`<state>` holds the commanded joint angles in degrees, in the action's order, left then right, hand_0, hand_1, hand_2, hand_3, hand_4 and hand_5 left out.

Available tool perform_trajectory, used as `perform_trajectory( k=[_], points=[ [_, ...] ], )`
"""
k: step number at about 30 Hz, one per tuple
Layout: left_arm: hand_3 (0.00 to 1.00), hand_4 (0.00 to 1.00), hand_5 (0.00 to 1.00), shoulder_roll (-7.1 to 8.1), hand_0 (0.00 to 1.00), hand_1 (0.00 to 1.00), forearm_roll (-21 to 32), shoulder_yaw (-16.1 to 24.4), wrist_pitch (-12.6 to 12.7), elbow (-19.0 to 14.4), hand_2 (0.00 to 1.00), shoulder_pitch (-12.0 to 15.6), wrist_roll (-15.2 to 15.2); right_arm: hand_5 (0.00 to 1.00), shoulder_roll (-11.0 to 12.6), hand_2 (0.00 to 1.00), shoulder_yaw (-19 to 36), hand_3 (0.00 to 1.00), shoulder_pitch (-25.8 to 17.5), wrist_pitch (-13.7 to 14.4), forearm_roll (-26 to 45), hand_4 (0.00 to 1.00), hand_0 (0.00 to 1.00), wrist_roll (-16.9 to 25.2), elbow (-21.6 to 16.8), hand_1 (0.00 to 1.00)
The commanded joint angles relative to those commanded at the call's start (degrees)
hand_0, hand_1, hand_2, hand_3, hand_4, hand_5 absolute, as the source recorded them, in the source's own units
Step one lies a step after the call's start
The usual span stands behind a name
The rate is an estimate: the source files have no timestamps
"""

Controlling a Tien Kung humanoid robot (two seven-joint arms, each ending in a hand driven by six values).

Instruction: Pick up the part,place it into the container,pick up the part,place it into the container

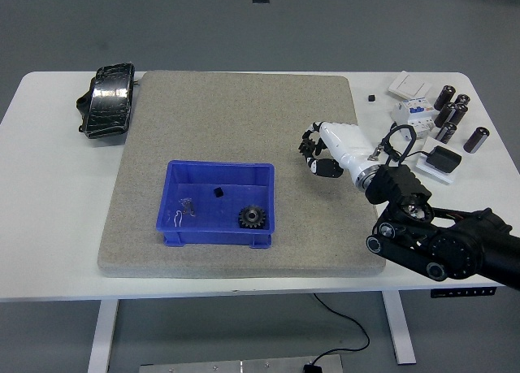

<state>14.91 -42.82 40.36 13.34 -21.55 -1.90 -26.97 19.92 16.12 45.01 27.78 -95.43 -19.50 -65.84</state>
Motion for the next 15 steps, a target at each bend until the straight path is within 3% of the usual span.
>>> perform_trajectory(
  k=[3,8,10,11,15],
  points=[
    [0.546,0.621,0.466,-0.08,0.676,0.666,0.1,-0.1,0.0,0.0,0.612,0.1,0.0,0.002,0.8,0.417,3.1,0.606,-1.6,-0.2,-3.2,0.538,0.445,-1.6,-3.7,0.542],
    [0.546,0.622,0.472,-0.21,0.675,0.666,0.5,-0.4,0.0,0.1,0.611,0.3,0.1,0.002,1.6,0.418,7.1,0.607,-4.8,-3.0,-9.2,0.546,0.442,-5.3,-10.5,0.543],
    [0.546,0.622,0.472,-0.21,0.675,0.666,0.6,-0.4,0.0,0.1,0.611,0.4,0.1,0.002,1.5,0.418,7.4,0.607,-5.6,-4.7,-12.0,0.546,0.442,-6.9,-13.8,0.543],
    [0.546,0.622,0.481,-0.19,0.675,0.666,0.6,-0.4,0.0,0.1,0.612,0.4,0.1,0.002,1.4,0.498,7.3,0.631,-5.7,-5.2,-13.1,0.562,0.462,-7.3,-15.0,0.56],
    [0.546,0.622,0.481,-0.14,0.675,0.666,0.5,-0.3,0.0,0.1,0.612,0.3,0.2,0.002,0.0,0.498,5.5,0.631,-5.8,-6.3,-16.2,0.562,0.462,-8.5,-19.6,0.56]
  ],
)
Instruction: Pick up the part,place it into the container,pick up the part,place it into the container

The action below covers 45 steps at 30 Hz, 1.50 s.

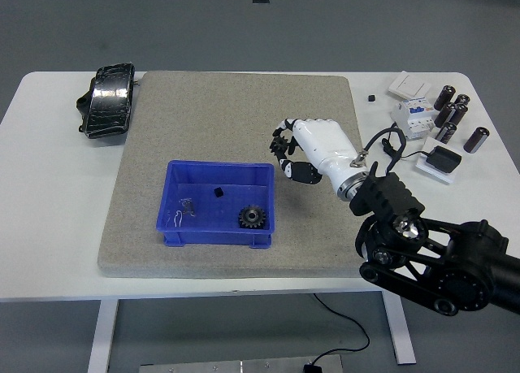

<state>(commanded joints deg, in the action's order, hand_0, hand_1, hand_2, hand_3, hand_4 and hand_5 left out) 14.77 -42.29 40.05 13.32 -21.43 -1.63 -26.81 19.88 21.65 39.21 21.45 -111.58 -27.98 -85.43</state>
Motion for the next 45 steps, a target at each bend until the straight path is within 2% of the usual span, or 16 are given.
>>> perform_trajectory(
  k=[1,2,7,8,13,14,19,20,25,26,31,32,37,38,39,45],
  points=[
    [0.546,0.622,0.481,-0.01,0.675,0.666,0.0,0.0,0.0,0.0,0.612,0.0,0.0,0.002,-0.4,0.498,-0.6,0.631,0.0,-0.2,-0.3,0.562,0.462,-0.2,-0.9,0.56],
    [0.545,0.621,0.482,-0.03,0.675,0.666,0.1,0.0,0.0,0.0,0.612,0.0,0.0,0.002,-0.7,0.58,-1.1,0.645,0.0,-0.3,-0.3,0.547,0.474,-0.2,-1.5,0.578],
    [0.545,0.621,0.482,-0.02,0.675,0.666,0.0,0.0,-0.1,0.0,0.612,0.0,-0.2,0.002,-1.4,0.58,-3.4,0.645,0.8,-0.2,0.6,0.547,0.474,-0.2,-3.6,0.578],
    [0.545,0.622,0.488,0.01,0.675,0.666,-0.1,0.1,-0.1,0.0,0.612,0.0,-0.3,0.061,-1.5,0.616,-3.9,0.66,1.1,-0.2,0.9,0.486,0.465,-0.2,-3.8,0.599],
    [0.545,0.622,0.488,0.1,0.675,0.666,-0.1,0.1,-0.3,0.0,0.612,-0.2,-0.2,0.061,-2.5,0.616,-6.5,0.66,2.7,-0.4,2.3,0.486,0.465,0.3,-2.4,0.599],
    [0.545,0.62,0.49,0.08,0.675,0.666,-0.1,0.1,-0.3,0.1,0.611,-0.2,-0.1,0.238,-2.6,0.747,-6.8,0.678,2.9,-0.3,2.5,0.507,0.513,0.4,-2.0,0.701],
    [0.545,0.62,0.49,0.03,0.675,0.666,-0.1,0.0,-0.4,0.1,0.611,-0.2,-0.2,0.238,-3.0,0.747,-8.0,0.678,3.7,-0.6,3.0,0.507,0.513,0.8,-0.5,0.701],
    [0.544,0.609,0.491,0.05,0.675,0.666,-0.2,0.0,-0.4,0.1,0.61,-0.2,-0.2,0.229,-3.0,0.743,-8.1,0.837,3.7,-0.6,3.1,0.549,0.517,0.8,-0.3,0.7],
    [0.544,0.609,0.491,0.14,0.675,0.666,-0.3,0.1,-0.4,0.1,0.61,-0.2,-0.2,0.229,-3.1,0.743,-8.2,0.837,3.9,-0.4,3.2,0.549,0.517,1.2,0.0,0.7],
    [0.544,0.601,0.493,0.15,0.675,0.666,-0.3,0.1,-0.4,0.1,0.609,-0.2,-0.2,0.233,-3.1,0.741,-8.1,0.929,3.8,-0.4,3.2,0.583,0.512,1.2,0.0,0.686],
    [0.544,0.601,0.493,0.15,0.675,0.666,-0.2,0.0,-0.4,0.1,0.609,-0.2,-0.2,0.233,-3.0,0.741,-7.8,0.929,3.9,-0.8,2.9,0.583,0.512,1.2,0.2,0.686],
    [0.543,0.575,0.483,0.14,0.675,0.666,-0.2,0.0,-0.4,0.1,0.606,-0.2,-0.2,0.307,-3.0,0.794,-7.7,0.934,3.9,-0.8,2.8,0.726,0.52,1.3,0.3,0.697],
    [0.543,0.575,0.483,0.13,0.675,0.666,-0.3,0.1,-0.4,0.1,0.606,-0.2,-0.2,0.307,-2.9,0.794,-7.3,0.934,3.9,-0.7,2.8,0.726,0.52,1.4,0.2,0.697],
    [0.541,0.571,0.487,0.13,0.675,0.667,-0.3,0.1,-0.4,0.1,0.606,-0.2,-0.2,0.334,-2.9,0.801,-7.2,0.931,3.8,-0.6,2.8,0.776,0.523,1.4,0.2,0.7],
    [0.541,0.571,0.487,0.12,0.675,0.667,-0.3,0.1,-0.4,0.1,0.606,-0.2,-0.2,0.334,-2.8,0.801,-7.0,0.931,3.7,-0.5,2.9,0.776,0.523,1.4,0.1,0.7],
    [0.541,0.567,0.485,0.02,0.675,0.667,-0.1,0.0,-0.4,0.1,0.606,-0.2,-0.1,0.326,-1.1,0.773,-2.0,0.899,2.3,1.3,3.9,0.756,0.512,2.2,-2.0,0.688]
  ],
)
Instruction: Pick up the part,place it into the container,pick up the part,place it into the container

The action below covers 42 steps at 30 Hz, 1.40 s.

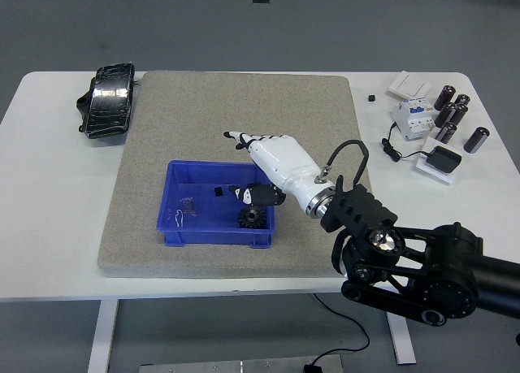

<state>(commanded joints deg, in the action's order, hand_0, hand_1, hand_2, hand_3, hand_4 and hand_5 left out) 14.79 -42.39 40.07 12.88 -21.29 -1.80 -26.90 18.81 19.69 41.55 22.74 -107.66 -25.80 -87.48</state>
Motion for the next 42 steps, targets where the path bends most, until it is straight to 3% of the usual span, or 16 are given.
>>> perform_trajectory(
  k=[4,5,7,10,11,16,17,27,29,36,42],
  points=[
    [0.541,0.567,0.485,0.0,0.675,0.667,0.1,0.0,0.1,-0.1,0.606,0.1,-0.1,0.326,1.9,0.773,5.1,0.899,-1.5,2.1,3.4,0.756,0.512,2.4,-1.4,0.688],
    [0.542,0.555,0.473,0.0,0.675,0.667,0.1,0.0,0.1,-0.1,0.604,0.2,-0.1,0.335,2.5,0.745,6.6,0.841,-2.0,2.8,4.7,0.745,0.503,3.4,-1.5,0.672],
    [0.542,0.555,0.473,-0.04,0.675,0.667,0.1,0.0,0.1,-0.1,0.604,0.2,-0.1,0.335,3.4,0.745,9.5,0.841,-3.2,4.2,7.5,0.745,0.503,5.6,-1.4,0.672],
    [0.542,0.555,0.473,-0.12,0.675,0.667,0.3,-0.1,0.1,-0.1,0.604,0.3,-0.1,0.335,4.6,0.745,14.2,0.841,-5.6,6.1,12.9,0.745,0.503,9.7,-0.9,0.672],
    [0.541,0.546,0.47,-0.15,0.674,0.667,0.3,-0.1,0.1,-0.1,0.602,0.3,-0.1,0.393,4.9,0.743,15.6,0.797,-6.4,6.5,14.7,0.76,0.527,11.1,-0.7,0.675],
    [0.541,0.546,0.47,-0.32,0.674,0.667,0.5,-0.2,0.2,-0.2,0.602,0.5,-0.2,0.393,5.7,0.743,23.1,0.797,-11.2,7.3,25.7,0.76,0.527,19.1,-0.5,0.675],
    [0.541,0.547,0.465,-0.34,0.675,0.667,0.6,-0.3,0.2,-0.2,0.603,0.5,-0.1,0.461,5.8,0.743,24.6,0.781,-12.2,7.2,28.1,0.793,0.655,20.8,-0.6,0.69],
    [0.542,0.549,0.462,-0.32,0.675,0.667,0.8,-0.3,0.2,-0.3,0.602,0.6,-0.3,0.518,5.8,0.741,36.4,0.784,-22.7,3.8,49.1,0.828,0.709,33.8,-1.8,0.7],
    [0.543,0.551,0.46,-0.28,0.675,0.667,0.8,-0.3,0.1,-0.3,0.602,0.6,-0.3,0.559,5.8,0.742,38.5,0.793,-24.9,3.2,52.4,0.856,0.713,34.9,-2.5,0.703],
    [0.544,0.551,0.461,-0.01,0.675,0.667,0.4,-0.2,0.0,-0.3,0.602,0.8,-0.6,0.538,5.4,0.742,45.0,0.782,-32.5,2.1,60.9,0.837,0.715,36.5,-4.4,0.704],
    [0.546,0.556,0.455,0.17,0.675,0.667,0.1,-0.2,0.1,-0.5,0.601,1.5,-0.9,0.538,4.4,0.742,48.6,0.781,-35.8,1.3,64.0,0.839,0.715,37.3,-5.1,0.704]
  ],
)
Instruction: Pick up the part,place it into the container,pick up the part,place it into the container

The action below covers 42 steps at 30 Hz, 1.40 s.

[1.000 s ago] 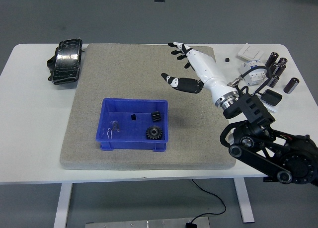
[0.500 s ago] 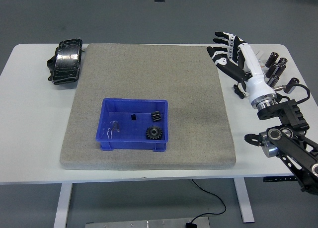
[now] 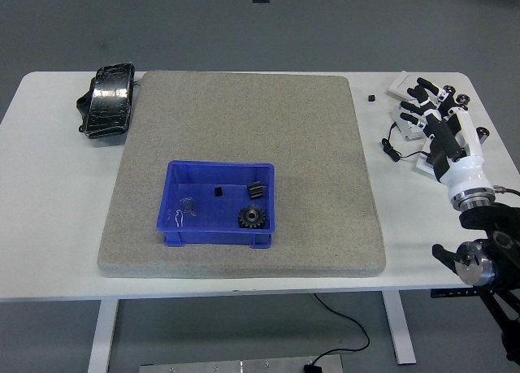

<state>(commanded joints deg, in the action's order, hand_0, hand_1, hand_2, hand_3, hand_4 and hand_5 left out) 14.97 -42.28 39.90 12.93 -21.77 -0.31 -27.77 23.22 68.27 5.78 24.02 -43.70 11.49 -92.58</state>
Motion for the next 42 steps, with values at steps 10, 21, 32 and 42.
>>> perform_trajectory(
  k=[10,21,32,42],
  points=[
    [0.548,0.57,0.446,-0.63,0.676,0.667,0.9,-0.6,0.0,0.2,0.601,1.0,0.4,0.534,-0.5,0.741,2.0,0.778,-1.5,-1.0,1.8,0.832,0.714,0.2,-1.6,0.707],
    [0.548,0.577,0.44,-0.63,0.677,0.667,0.6,-0.4,0.1,0.0,0.6,1.5,-0.1,0.539,-0.4,0.742,3.4,0.769,-1.6,-0.8,1.0,0.834,0.714,-0.1,-2.9,0.705],
    [0.549,0.58,0.437,-1.05,0.678,0.667,1.9,-1.2,0.3,0.1,0.599,1.0,0.3,0.583,-0.9,0.744,6.3,0.776,-1.7,-0.9,1.1,0.864,0.714,-0.2,-3.3,0.703],
    [0.551,0.584,0.426,-1.24,0.678,0.667,2.4,-1.7,0.4,0.1,0.597,1.0,0.4,0.589,-1.0,0.744,7.7,0.77,-1.7,-1.1,1.2,0.865,0.712,-0.3,-4.0,0.696]
  ],
)
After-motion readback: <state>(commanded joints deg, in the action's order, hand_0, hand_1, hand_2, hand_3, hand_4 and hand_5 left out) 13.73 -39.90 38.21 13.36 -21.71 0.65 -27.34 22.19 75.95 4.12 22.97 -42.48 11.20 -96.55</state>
